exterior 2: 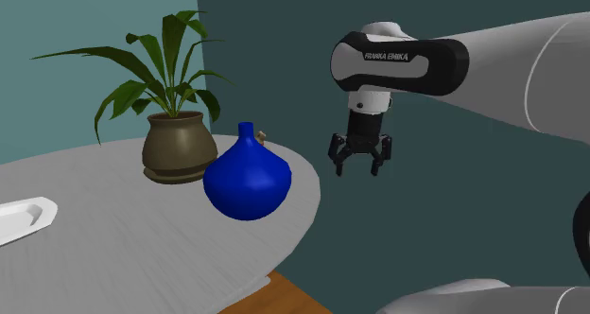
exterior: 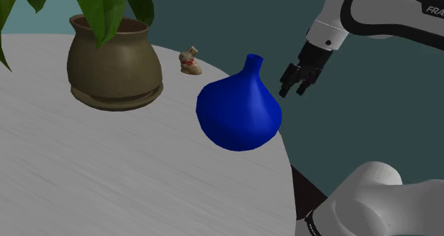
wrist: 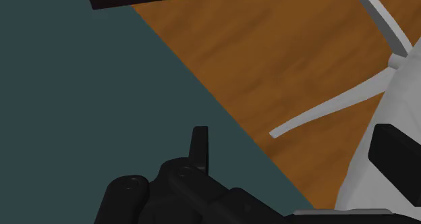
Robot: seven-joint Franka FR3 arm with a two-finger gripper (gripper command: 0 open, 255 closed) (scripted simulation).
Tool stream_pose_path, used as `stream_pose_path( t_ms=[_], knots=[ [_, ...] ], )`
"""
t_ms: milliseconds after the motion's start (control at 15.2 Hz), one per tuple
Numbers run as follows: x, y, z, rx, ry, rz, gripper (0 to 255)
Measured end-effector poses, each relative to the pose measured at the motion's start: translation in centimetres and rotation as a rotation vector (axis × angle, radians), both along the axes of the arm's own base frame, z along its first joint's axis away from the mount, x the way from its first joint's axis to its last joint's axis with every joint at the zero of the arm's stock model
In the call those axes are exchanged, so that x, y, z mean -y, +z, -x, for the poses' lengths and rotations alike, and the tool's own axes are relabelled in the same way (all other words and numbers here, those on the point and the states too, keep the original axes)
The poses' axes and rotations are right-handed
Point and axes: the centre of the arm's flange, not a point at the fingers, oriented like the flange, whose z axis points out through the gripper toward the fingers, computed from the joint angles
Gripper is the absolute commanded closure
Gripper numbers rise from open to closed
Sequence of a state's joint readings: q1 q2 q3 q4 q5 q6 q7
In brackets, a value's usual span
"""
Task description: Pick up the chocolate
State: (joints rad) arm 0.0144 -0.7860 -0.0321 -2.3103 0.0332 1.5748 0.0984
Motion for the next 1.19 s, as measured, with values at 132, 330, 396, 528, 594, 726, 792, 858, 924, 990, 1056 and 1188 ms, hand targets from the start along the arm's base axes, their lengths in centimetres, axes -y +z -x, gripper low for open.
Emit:
stream_pose_path(
  t_ms=[132, 330, 396, 528, 594, 726, 792, 858, 924, 990, 1056, 1188],
  knots=[
    [-0.1, 0.0, -0.5, 0.006, 0.013, -0.002, 0],
    [-0.8, 0.0, -3.4, 0.038, 0.082, -0.010, 0],
    [-0.9, -0.3, -4.3, 0.050, 0.109, -0.013, 0],
    [-1.8, 0.0, -6.5, 0.076, 0.163, -0.019, 0],
    [-2.1, 0.3, -7.6, 0.090, 0.190, -0.022, 0],
    [-3.1, 0.3, -9.6, 0.116, 0.245, -0.028, 0],
    [-3.6, 0.4, -10.6, 0.129, 0.273, -0.031, 0],
    [-4.0, 0.7, -11.7, 0.142, 0.300, -0.034, 0],
    [-4.5, 0.7, -12.7, 0.155, 0.327, -0.037, 0],
    [-5.1, 0.7, -13.5, 0.168, 0.355, -0.040, 0],
    [-5.6, 1.0, -14.5, 0.181, 0.383, -0.043, 0],
    [-7.0, 1.5, -16.6, 0.207, 0.438, -0.049, 0]
  ],
)
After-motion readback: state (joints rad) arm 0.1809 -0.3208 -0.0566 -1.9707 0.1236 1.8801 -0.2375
